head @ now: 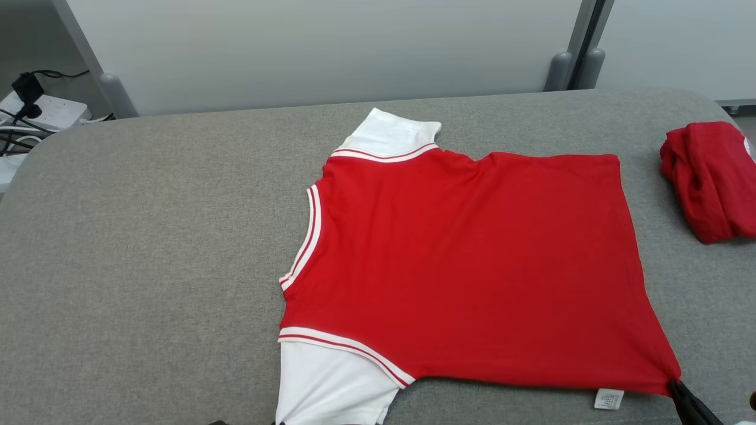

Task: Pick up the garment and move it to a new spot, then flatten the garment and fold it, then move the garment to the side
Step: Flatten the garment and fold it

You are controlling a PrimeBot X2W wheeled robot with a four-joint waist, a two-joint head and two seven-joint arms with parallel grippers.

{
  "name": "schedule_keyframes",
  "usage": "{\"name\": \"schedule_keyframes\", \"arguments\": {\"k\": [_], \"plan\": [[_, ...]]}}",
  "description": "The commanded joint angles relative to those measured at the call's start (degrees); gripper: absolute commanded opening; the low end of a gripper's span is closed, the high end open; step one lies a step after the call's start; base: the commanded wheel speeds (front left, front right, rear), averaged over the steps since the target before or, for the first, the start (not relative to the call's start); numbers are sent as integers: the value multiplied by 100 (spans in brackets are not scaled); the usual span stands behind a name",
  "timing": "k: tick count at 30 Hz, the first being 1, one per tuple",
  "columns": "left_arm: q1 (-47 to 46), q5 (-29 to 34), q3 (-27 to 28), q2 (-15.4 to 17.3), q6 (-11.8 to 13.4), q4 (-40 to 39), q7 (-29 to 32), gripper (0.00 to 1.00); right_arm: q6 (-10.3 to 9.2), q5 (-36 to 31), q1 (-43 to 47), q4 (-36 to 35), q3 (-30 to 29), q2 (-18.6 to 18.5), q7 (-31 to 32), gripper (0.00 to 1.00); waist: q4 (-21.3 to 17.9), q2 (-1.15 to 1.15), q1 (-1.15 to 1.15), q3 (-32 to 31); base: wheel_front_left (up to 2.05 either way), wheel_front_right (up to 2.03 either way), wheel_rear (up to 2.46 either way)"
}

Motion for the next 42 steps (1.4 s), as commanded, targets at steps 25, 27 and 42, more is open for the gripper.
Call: {"name": "schedule_keyframes", "arguments": {"k": [25, 27, 42], "plan": [[-85, 14, 182, 586, 222, -1969, 665, 0, 8, -368, 648, -953, -634, -657, 522, 0, 12, 0, 0, 28, 0, 0, 0], [-345, 96, 189, 500, 185, -1786, 580, 0, 8, -469, 434, -856, -652, -590, 569, 0, 2, 0, 0, 70, 0, 0, 0], [-2227, 351, 153, -143, -263, -377, 206, 0, 8, -1023, -1421, 280, -776, -133, 772, 0, 124, 0, 0, 621, 0, 0, 0]]}}
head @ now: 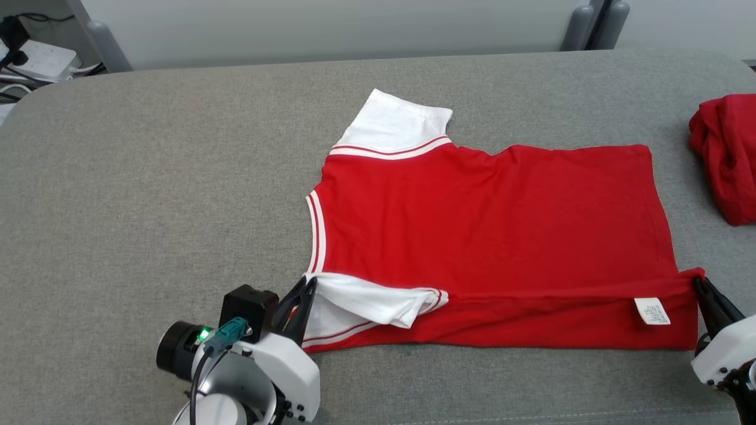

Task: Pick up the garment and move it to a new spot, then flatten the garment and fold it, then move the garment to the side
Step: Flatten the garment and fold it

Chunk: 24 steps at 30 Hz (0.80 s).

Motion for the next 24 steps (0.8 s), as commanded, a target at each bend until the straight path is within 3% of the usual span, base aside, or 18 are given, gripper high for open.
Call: {"name": "schedule_keyframes", "arguments": {"k": [1, 24], "plan": [[-459, 64, 209, 21, -65, 52, -103, 0, 8, -83, -202, 27, 150, -130, 57, 0, 31, 0, 0, 94, 0, 0, 0], [-2313, 370, -100, -742, -683, 3085, -966, 0, 8, -41, -1446, 1296, 998, 44, -146, 0, -52, 0, 0, 602, 0, 0, 0]]}}
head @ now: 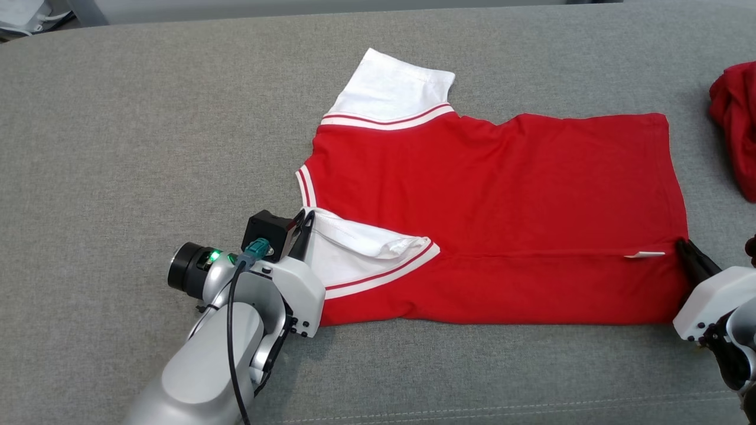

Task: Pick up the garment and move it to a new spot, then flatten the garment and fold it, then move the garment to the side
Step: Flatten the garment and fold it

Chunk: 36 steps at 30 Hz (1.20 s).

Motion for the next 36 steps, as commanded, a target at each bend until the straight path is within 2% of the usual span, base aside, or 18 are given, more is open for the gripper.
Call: {"name": "schedule_keyframes", "arguments": {"k": [1, 10, 11, 12, 13, 14, 15, 16, 17, 18, 27, 36], "plan": [[-305, 32, 157, 95, -45, -13, -91, 0, 8, 66, -40, -6, 114, -121, -117, 0, 5, 0, 0, -3, 0, 0, 0], [-547, -65, 73, -185, -270, 850, -307, 0, 8, 210, -223, 422, 469, -5, -263, 0, 24, 0, 0, -58, 0, 0, 0], [-571, -72, 68, -208, -289, 934, -347, 4, 8, 214, -245, 460, 511, 9, -284, 0, 22, 0, 0, -70, 0, 0, 0], [-590, -91, 71, -240, -309, 1011, -396, 23, 8, 220, -265, 494, 551, 25, -306, 0, 21, 0, 0, -82, 0, 0, 0], [-611, -95, 65, -267, -319, 1085, -449, 55, 8, 232, -283, 524, 581, 41, -337, 0, 18, 0, 0, -94, 0, 0, 0], [-629, -92, 50, -293, -329, 1161, -493, 100, 8, 240, -301, 551, 607, 52, -376, 4, 15, 0, 0, -108, 0, 0, 0], [-645, -95, 39, -322, -341, 1227, -546, 100, 8, 240, -318, 577, 630, 56, -424, 19, 11, 0, 0, -123, 0, 0, 0], [-658, -103, 35, -348, -351, 1293, -600, 100, 8, 242, -335, 601, 647, 62, -474, 62, 7, 0, 0, -142, 0, 0, 0], [-667, -110, 27, -371, -360, 1360, -642, 100, 8, 251, -347, 625, 660, 72, -513, 85, 3, 0, 0, -164, 0, 0, 0], [-676, -115, 22, -390, -366, 1417, -699, 100, 8, 253, -355, 646, 675, 78, -549, 100, -1, 0, 0, -186, 0, 0, 0], [-579, -189, 114, -417, -284, 1591, -1074, 100, 8, 167, -338, 645, 629, 82, -742, 100, -52, 0, 0, -452, 0, 0, 0], [215, -503, 458, -270, -144, 977, -1226, 100, 8, -329, 349, -248, -84, 145, -755, 100, -124, 0, 0, -797, 0, 0, 0]]}}
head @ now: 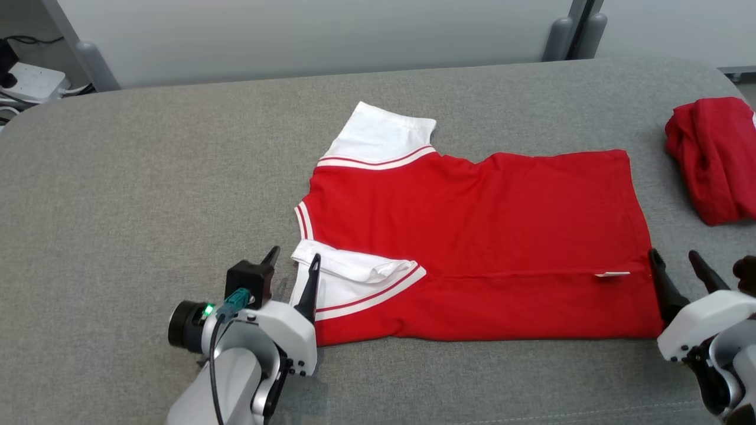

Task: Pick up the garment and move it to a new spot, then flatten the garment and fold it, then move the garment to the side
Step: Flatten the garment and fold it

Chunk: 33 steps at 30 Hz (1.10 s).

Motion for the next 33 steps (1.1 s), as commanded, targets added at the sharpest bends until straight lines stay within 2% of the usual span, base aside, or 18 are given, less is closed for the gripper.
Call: {"name": "schedule_keyframes", "arguments": {"k": [1, 6, 14, 22, 33], "plan": [[73, -103, 223, 169, 88, -236, -54, 100, 8, -117, 238, -209, -42, -40, -76, 100, -27, 0, 0, -90, 0, 0, 0], [726, -326, 332, 278, 206, -727, 19, 100, 8, -342, 738, -466, -397, 95, -77, 100, -50, 0, 0, -274, 0, 0, 0], [1525, -610, 326, 470, 377, -1194, 581, 100, 8, -528, 1247, -605, -726, 249, -77, 100, -70, 0, 0, -473, 0, 0, 0], [1484, -634, 244, 470, 565, -1143, 1016, 100, 8, -558, 1355, -680, -758, 307, -77, 100, -129, 0, 0, -477, 0, 0, 0], [1181, -838, 312, 331, 490, -882, 1182, 100, 8, -472, 1317, -722, -660, 235, -77, 100, -250, 0, 0, -319, 0, 0, 0]]}}
